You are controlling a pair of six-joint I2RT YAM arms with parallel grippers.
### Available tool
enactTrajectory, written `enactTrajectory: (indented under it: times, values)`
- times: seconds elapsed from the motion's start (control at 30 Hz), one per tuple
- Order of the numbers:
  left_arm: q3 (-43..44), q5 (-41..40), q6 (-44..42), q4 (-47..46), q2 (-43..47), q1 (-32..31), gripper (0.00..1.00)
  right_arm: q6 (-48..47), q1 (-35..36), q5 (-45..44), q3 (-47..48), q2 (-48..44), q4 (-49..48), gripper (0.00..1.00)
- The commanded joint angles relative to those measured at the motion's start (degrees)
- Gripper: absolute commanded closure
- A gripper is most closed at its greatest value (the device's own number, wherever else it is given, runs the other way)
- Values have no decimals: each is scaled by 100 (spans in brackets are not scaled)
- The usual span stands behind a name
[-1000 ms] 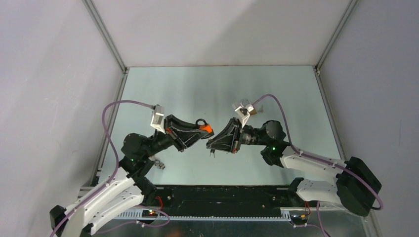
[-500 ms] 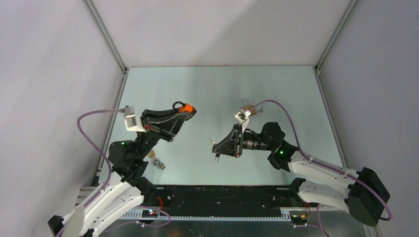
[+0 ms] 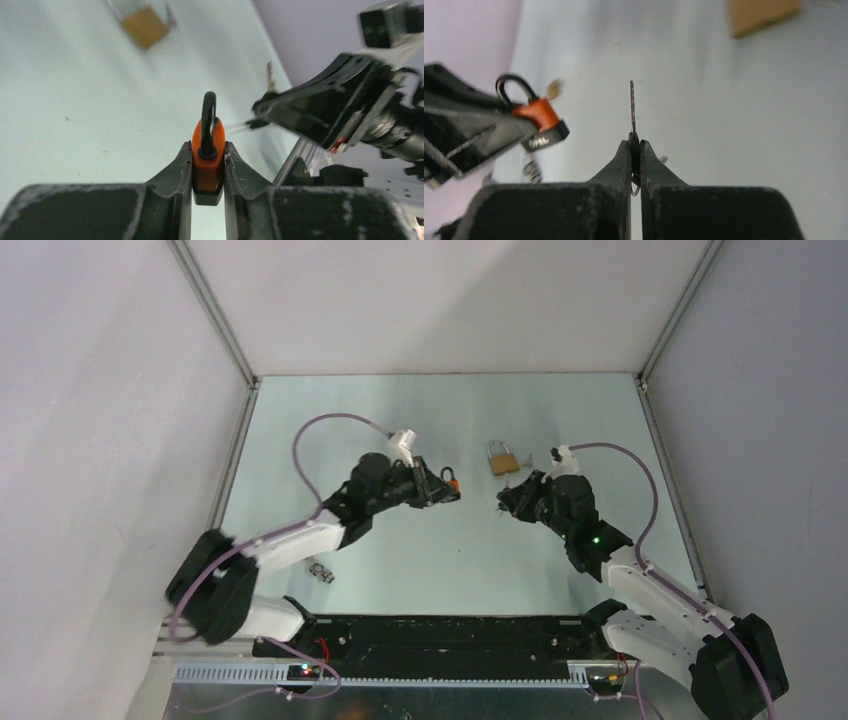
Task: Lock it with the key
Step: Place the lock at the center of the board.
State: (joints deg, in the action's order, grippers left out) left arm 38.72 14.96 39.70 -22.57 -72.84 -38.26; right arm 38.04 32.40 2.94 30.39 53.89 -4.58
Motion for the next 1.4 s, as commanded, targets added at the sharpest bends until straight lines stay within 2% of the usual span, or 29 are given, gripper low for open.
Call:
enactTrajectory:
  times: [0.0,0.1,0.27,0.53,0.73,0.8,0.87,0.93,0.97,1.1,1.2,1.37]
  values:
    - [821,366,461,-188,-996,-291,100,97,-518,-609,-345,-82,596,100]
    - [1343,539,749,-199,-2071,-486,100,26,-740,-658,-516,38,591,100]
    - [2306,523,954,-206,-3267,-932,100,44,-1140,-673,-706,367,565,96]
    - [2935,483,1473,-291,-4370,-1147,100,-243,-1365,-902,-694,833,593,96]
    - [3283,334,1599,-334,-4898,-1323,100,-366,-1430,-984,-509,1403,560,96]
    - [3336,226,1694,-333,-4996,-1332,97,-371,-1430,-1000,-433,1567,563,95]
    - [3386,161,1755,-331,-5070,-1337,90,-347,-1434,-1017,-378,1693,546,93]
    - [3392,153,1796,-331,-5106,-1335,75,-290,-1438,-1023,-346,1761,545,88]
    - [3365,155,1791,-334,-5095,-1334,63,-243,-1438,-1027,-330,1763,563,83]
    - [3075,15,1711,-329,-4853,-1339,42,-169,-1439,-1223,-189,1591,809,65]
    - [2800,-182,1548,-328,-4428,-1335,30,-178,-1446,-1459,-45,1265,1092,54]
    - [2321,-640,1302,-162,-3776,-1278,20,-338,-1457,-1709,172,780,1497,38]
